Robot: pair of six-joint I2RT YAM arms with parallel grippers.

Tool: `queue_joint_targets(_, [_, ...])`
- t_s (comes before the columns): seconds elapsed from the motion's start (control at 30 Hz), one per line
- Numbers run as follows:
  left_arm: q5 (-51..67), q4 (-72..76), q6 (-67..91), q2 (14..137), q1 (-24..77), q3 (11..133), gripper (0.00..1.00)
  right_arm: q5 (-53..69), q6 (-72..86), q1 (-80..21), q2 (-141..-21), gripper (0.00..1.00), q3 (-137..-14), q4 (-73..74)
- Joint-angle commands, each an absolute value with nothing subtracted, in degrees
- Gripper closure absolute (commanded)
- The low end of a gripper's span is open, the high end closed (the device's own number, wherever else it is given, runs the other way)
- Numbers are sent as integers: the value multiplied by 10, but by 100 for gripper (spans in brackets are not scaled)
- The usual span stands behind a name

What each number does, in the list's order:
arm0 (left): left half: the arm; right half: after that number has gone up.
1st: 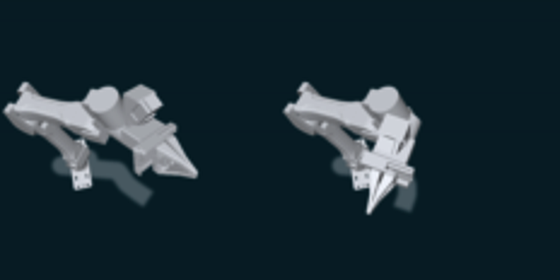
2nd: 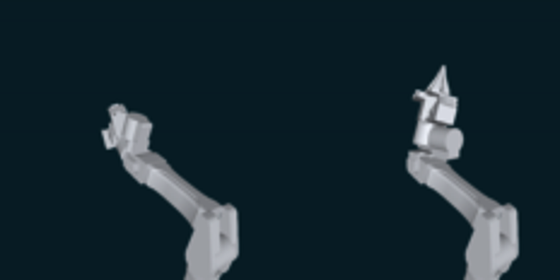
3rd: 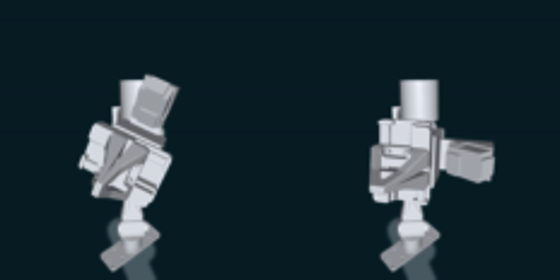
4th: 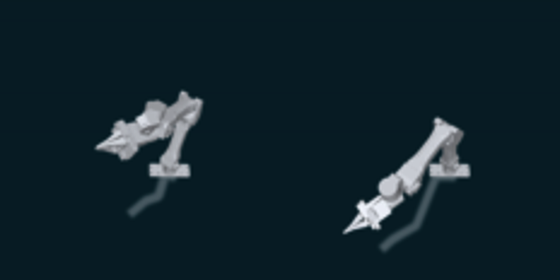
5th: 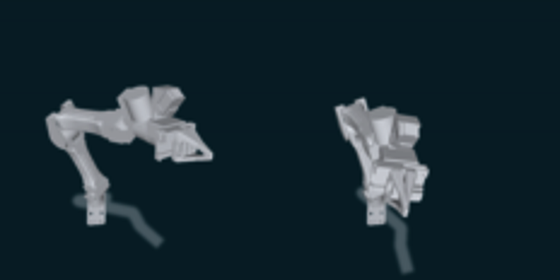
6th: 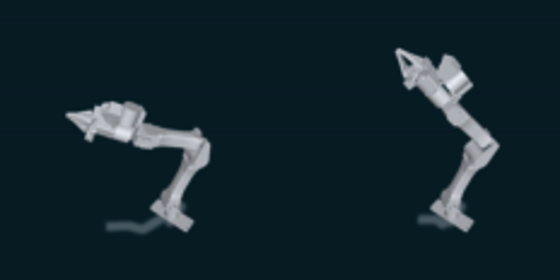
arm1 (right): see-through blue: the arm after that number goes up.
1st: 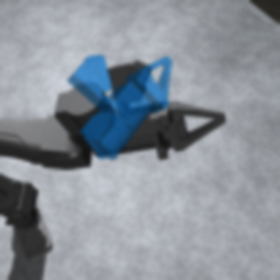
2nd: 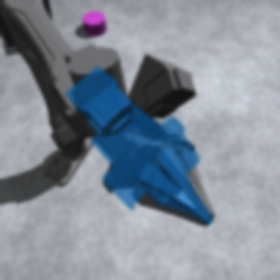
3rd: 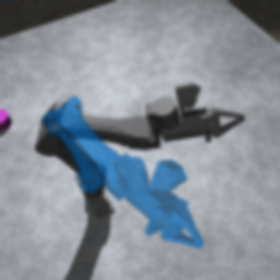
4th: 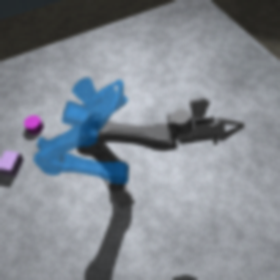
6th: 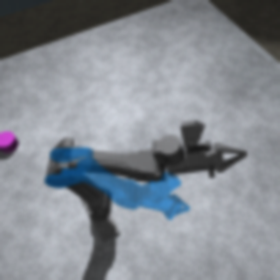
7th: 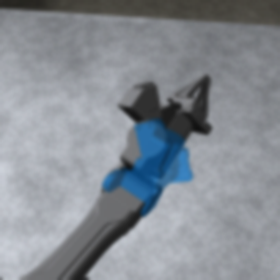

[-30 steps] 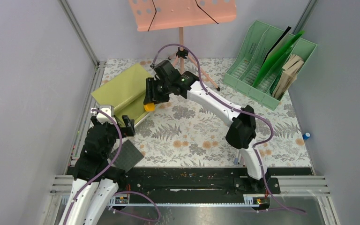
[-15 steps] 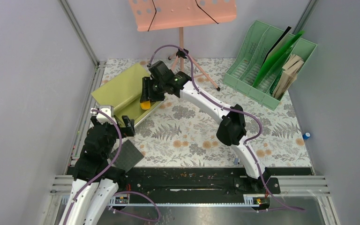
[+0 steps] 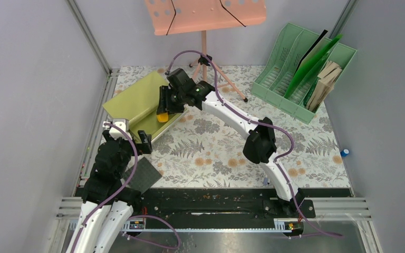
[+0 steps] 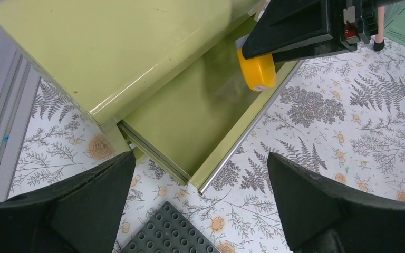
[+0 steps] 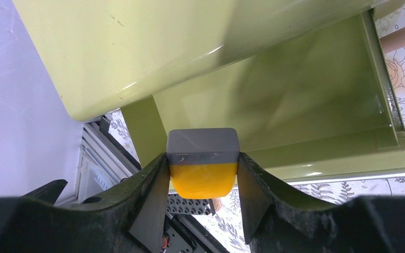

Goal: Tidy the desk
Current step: Place the stationery in the drawer.

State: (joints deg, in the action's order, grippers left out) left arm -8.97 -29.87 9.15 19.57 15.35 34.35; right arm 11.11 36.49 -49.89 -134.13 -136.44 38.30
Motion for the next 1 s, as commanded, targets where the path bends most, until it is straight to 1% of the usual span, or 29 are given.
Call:
queue_joint_targets(0.0, [-75, -268, 79, 189, 156, 344, 1, 95, 367, -496, -1328, 50, -1374, 368])
queue_joint_targets(0.1, [-72, -269, 78, 189, 156, 344, 1, 91, 365, -496, -1318, 42, -1369, 369])
queue_joint_targets(0.3, [-69, -269, 77, 187, 156, 344, 1, 88, 364, -495, -1310, 32, -1369, 369])
queue_joint_targets(0.47, [-69, -269, 76, 187, 156, 344, 1, 93, 368, -495, -1309, 31, -1365, 369])
queue_joint_targets(0.63, [-69, -269, 76, 187, 156, 343, 1, 88, 368, -493, -1278, 31, -1327, 368])
queue_joint_targets(0.8, [-65, -269, 76, 186, 156, 342, 1, 78, 365, -490, -1215, 30, -1238, 355])
queue_joint_targets(0.87, [-63, -269, 75, 185, 156, 342, 1, 73, 368, -486, -1175, 30, -1172, 331])
queue_joint_targets(0.97, [-58, -269, 74, 187, 156, 342, 1, 65, 387, -474, -1098, 30, -1039, 262])
